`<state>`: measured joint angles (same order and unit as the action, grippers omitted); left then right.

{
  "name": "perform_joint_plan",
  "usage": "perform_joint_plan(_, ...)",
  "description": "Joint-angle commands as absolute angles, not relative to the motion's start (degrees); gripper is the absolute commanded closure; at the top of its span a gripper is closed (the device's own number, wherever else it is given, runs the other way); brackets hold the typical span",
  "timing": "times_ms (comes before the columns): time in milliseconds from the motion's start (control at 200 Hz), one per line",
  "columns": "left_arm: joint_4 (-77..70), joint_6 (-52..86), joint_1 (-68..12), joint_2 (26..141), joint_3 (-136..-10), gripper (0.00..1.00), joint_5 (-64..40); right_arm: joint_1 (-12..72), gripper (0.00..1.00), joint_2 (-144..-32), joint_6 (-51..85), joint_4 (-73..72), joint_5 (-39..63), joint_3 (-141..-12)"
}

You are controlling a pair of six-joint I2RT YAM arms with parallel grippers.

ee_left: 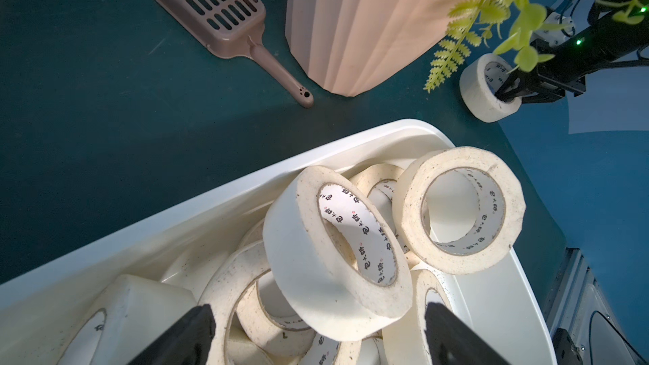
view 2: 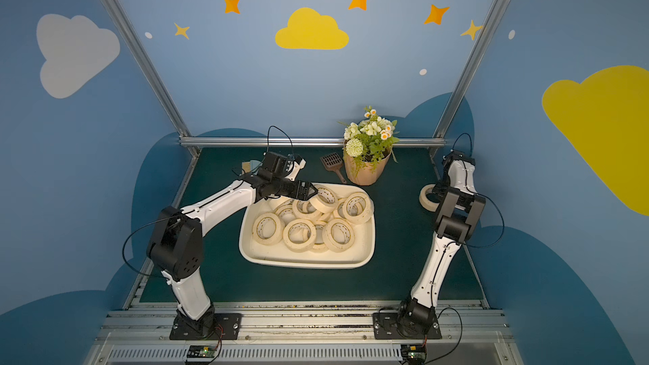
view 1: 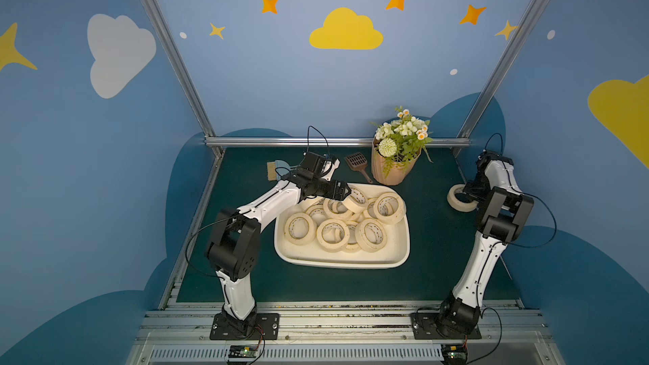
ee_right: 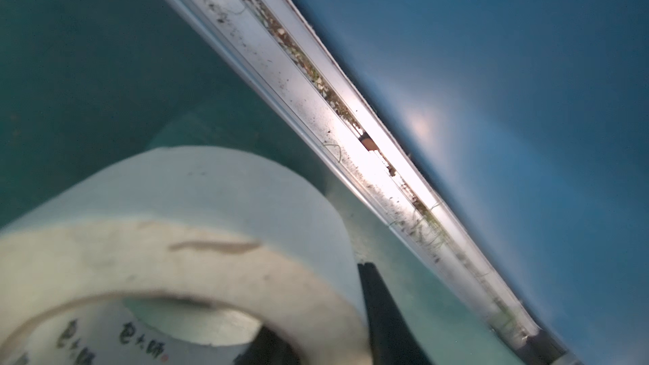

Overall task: Take out the art tape in the storage box
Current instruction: Place the art tape at the center of the board, then pick up the art tape from the storage box.

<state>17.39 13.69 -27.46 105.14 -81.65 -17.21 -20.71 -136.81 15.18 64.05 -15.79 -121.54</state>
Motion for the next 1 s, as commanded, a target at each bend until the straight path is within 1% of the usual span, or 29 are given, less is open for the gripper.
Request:
perform_joint_plan(0, 18.9, 12.7, -27.8, 105.8, -83.2, 0.03, -16.7, -20.4, 0.29, -135.5, 15.2, 63.9, -17.8, -120.6)
perform_joint_plan(35, 19.0, 12.5, -27.9, 105.9, -83.4, 0.02, -16.7, -20.5, 0.24, -134.7, 14.9, 63.6, -17.9, -119.9)
perform_joint_plan(90, 19.1, 12.5, -27.9, 106.1, -83.9, 0.02, -16.8, -20.5, 0.2, -133.1, 14.7, 63.5, -18.4, -119.1)
perform_joint_plan(210, 19.8, 12.4, -28.7, 106.8, -85.2, 0.01, -16.5, -19.3, 0.18, -126.1, 13.9, 62.8, -16.6, -115.0)
perform_joint_plan(240, 19.9, 12.3, -29.0, 107.0, -85.5, 0.01, -16.4, -18.5, 0.16, -123.8, 13.4, 62.2, -15.3, -113.1)
perform_joint_plan(330, 21.1, 12.1, -30.0, 108.4, -87.0, 0.01, -15.5, -14.7, 0.16, -116.5, 12.7, 61.3, -13.6, -106.8)
perform_joint_plan(425, 25.7, 10.2, -31.6, 110.7, -90.2, 0.01, -13.8, -9.7, 0.16, -110.3, 12.6, 61.3, -12.3, -100.9)
perform_joint_plan(481, 30.4, 8.4, -32.5, 112.3, -92.8, 0.01, -9.8, -7.0, 0.16, -107.3, 12.9, 61.5, -11.5, -97.8)
perform_joint_plan(566, 37.5, 5.7, -33.9, 115.0, -97.0, 0.04, -5.1, -3.4, 0.16, -103.1, 13.5, 61.8, -10.2, -93.7)
perform_joint_plan(661, 41.0, 4.6, -34.5, 117.6, -100.0, 0.08, -4.2, 1.0, 0.15, -99.1, 13.5, 62.1, -7.7, -89.5)
perform_joint_plan(696, 41.1, 4.6, -34.6, 118.3, -100.4, 0.12, -4.2, 2.6, 0.15, -97.7, 13.3, 62.1, -6.1, -87.9)
perform_joint_plan(861, 40.4, 5.8, -34.9, 120.1, -101.4, 0.52, -3.8, 12.0, 0.15, -91.8, 12.9, 62.2, 1.9, -80.3)
perform_joint_plan(931, 39.8, 6.2, -34.9, 120.0, -101.6, 0.64, -3.3, 15.6, 0.15, -89.7, 13.7, 62.3, 3.6, -78.1)
perform_joint_plan(991, 39.7, 6.5, -34.9, 119.9, -101.7, 0.71, -3.0, 18.3, 0.15, -88.3, 14.6, 62.3, 5.1, -77.0)
